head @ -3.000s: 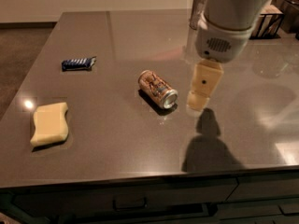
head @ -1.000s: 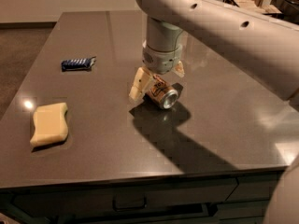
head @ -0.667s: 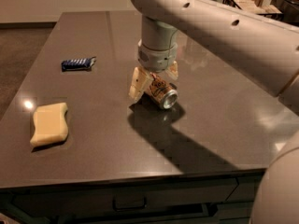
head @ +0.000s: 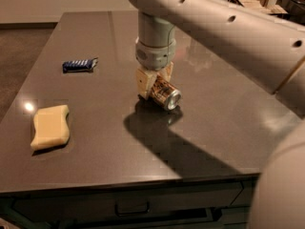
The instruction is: Place orange can upright
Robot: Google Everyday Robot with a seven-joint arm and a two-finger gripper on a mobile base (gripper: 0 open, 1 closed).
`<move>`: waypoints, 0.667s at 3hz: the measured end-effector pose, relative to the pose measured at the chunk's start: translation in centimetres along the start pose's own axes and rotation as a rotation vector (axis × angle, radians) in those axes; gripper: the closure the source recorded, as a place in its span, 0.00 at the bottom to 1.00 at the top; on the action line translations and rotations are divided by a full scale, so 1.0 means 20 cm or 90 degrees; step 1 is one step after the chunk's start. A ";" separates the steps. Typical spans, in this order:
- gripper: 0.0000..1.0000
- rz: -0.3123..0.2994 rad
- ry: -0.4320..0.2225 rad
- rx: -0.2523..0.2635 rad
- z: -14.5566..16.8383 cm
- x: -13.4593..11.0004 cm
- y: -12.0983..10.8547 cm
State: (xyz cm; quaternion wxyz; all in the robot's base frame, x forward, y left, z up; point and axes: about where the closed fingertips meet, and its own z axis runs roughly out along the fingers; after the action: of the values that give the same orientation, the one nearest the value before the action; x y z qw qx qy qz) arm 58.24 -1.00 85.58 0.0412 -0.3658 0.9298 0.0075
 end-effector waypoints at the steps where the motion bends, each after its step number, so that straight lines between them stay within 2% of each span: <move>1: 0.94 -0.054 -0.067 -0.021 -0.12 -0.01 0.01; 2: 1.00 -0.105 -0.169 -0.059 -0.25 0.01 0.05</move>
Offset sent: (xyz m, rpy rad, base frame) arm -0.0071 -0.0043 0.1096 0.5652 -0.3720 0.2368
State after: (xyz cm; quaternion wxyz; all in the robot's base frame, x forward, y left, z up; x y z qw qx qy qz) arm 57.04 -0.57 90.55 0.1473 -0.4384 0.8815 0.0953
